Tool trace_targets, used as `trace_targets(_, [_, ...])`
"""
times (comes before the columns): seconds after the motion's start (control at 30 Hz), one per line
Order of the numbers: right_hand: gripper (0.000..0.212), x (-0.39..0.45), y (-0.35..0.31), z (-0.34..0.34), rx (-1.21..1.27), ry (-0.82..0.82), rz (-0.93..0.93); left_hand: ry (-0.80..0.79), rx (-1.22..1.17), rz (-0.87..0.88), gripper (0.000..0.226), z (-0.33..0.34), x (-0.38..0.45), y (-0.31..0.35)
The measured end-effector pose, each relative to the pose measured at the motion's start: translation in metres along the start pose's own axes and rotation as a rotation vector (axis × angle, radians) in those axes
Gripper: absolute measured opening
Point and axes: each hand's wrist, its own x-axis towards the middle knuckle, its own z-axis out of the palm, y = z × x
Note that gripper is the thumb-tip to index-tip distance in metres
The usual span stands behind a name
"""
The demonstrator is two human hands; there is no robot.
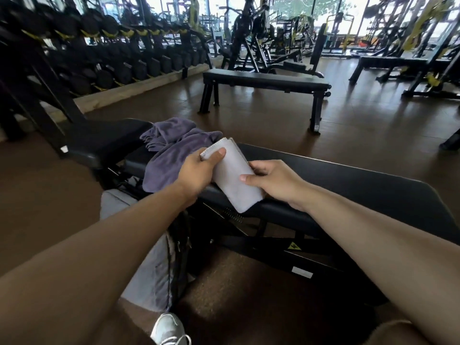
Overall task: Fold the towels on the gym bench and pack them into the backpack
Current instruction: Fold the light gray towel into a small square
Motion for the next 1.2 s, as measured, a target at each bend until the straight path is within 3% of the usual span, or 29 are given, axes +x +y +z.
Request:
trace_targets(0.13, [0.025,0.023,-0.026,0.043,-0.102,-0.191,0.047,0.118,-0.197,-0.087,0.023,-0.058,-0.008,-0.006])
trace_targets(0.2, [0.019,0.030,-0.037,0.060,-0.148,-0.158,0.024,0.167,-0.226,-0.096,0.022,-0.080,-0.015,-0.006])
trace_targets(0.3, [0.031,0.037,-0.050,0.081,-0.202,-0.095,-0.055,0.253,-0.245,-0.103,0.033,-0.106,-0.018,-0.008])
trace_targets(0.4, [0.028,0.040,-0.055,0.099,-0.369,-0.014,-0.138,0.456,-0.114,-0.113,0.039,-0.131,-0.011,-0.022])
trace_targets(0.5, [0.020,0.036,-0.055,0.116,-0.490,0.021,-0.157,0.582,0.183,-0.219,0.033,-0.158,-0.004,-0.049])
trace_targets(0.6, [0.021,0.030,-0.055,0.130,-0.631,0.020,-0.153,0.433,0.510,-0.422,0.022,-0.169,-0.005,-0.076])
trace_targets(0.8, [0.029,0.044,-0.048,0.160,-0.816,-0.046,-0.121,0.229,0.574,-0.680,0.036,-0.176,-0.005,-0.098])
trace_targets(0.93, [0.034,0.051,-0.040,0.171,-0.820,-0.117,-0.112,0.152,0.503,-0.741,0.043,-0.184,0.002,-0.102])
trace_targets(1.07, [0.026,0.056,-0.038,0.172,-0.791,-0.196,-0.097,0.102,0.457,-0.763,0.045,-0.195,-0.001,-0.103])
trace_targets(1.2, [0.019,0.063,-0.043,0.177,-0.755,-0.155,-0.111,0.160,0.439,-0.694,0.035,-0.210,-0.017,-0.102])
